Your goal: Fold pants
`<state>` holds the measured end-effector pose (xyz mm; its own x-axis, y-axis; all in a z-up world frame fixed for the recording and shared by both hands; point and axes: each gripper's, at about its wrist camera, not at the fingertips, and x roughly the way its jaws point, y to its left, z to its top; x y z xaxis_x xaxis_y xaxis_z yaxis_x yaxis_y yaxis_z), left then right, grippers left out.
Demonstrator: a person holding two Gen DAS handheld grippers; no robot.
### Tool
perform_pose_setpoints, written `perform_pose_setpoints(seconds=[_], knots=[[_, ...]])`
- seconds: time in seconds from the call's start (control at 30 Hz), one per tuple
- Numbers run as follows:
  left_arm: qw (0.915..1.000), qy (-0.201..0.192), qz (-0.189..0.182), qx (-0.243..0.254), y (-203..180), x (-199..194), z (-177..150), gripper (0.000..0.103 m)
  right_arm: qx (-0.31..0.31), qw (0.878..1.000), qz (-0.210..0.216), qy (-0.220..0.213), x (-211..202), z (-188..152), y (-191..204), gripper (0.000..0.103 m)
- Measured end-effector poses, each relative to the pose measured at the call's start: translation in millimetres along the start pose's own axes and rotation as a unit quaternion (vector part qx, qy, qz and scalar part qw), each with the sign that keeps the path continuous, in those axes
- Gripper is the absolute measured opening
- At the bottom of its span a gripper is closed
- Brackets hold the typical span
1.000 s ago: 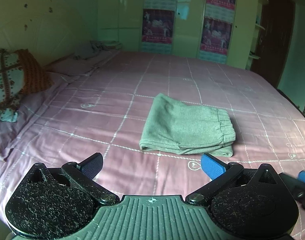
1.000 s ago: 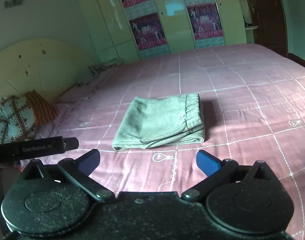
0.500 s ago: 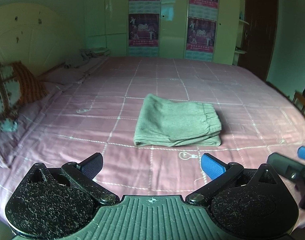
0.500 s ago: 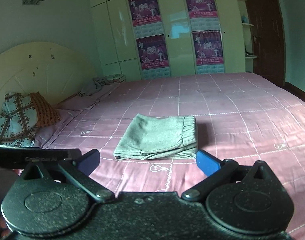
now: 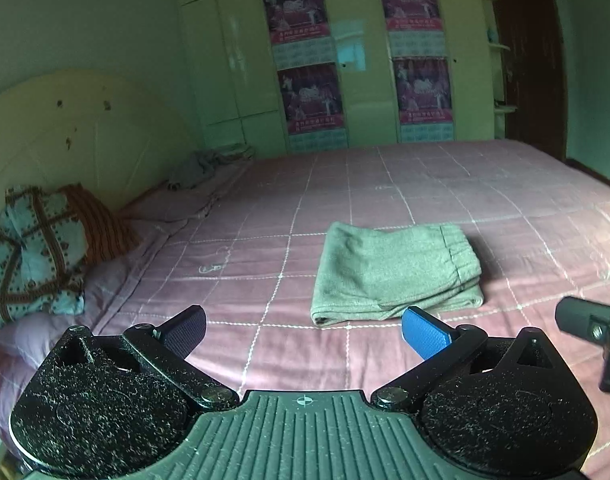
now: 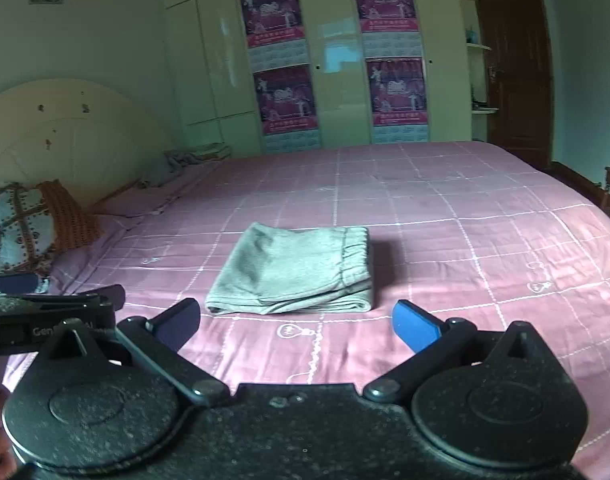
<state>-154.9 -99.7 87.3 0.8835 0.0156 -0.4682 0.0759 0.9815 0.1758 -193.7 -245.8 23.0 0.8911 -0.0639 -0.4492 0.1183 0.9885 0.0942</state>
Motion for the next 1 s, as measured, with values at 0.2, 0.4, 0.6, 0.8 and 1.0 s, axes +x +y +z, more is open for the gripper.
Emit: perform_pose_setpoints(seconds=[0.2,0.4,0.6,0.8,1.0], knots=[[0.9991,0.024,-0.026,-0.021,3,5,5,0.103,-0.008,0.999,-0.035,0.002,1,1,1,0.103],[0.9992,0.025,-0.019,-0.026,4,8,7,0.103,-0.001,1.0,-0.028,-0.003,-1,3,-3,0.103],[0.997,0.025,-0.05,-0.054,12,9,7,0.103,0.002,1.0,-0.027,-0.005,0,5,-4,0.103],[0.9953,0.027,-0.049,-0.079,16,14,6,0.103,0.0,1.0,-0.025,-0.004,-2,6,-6,0.103],[0.9956,0.04,-0.046,-0.071,13,20,7,0.103,0.003,1.0,-0.025,-0.002,0,8,-8,0.103]])
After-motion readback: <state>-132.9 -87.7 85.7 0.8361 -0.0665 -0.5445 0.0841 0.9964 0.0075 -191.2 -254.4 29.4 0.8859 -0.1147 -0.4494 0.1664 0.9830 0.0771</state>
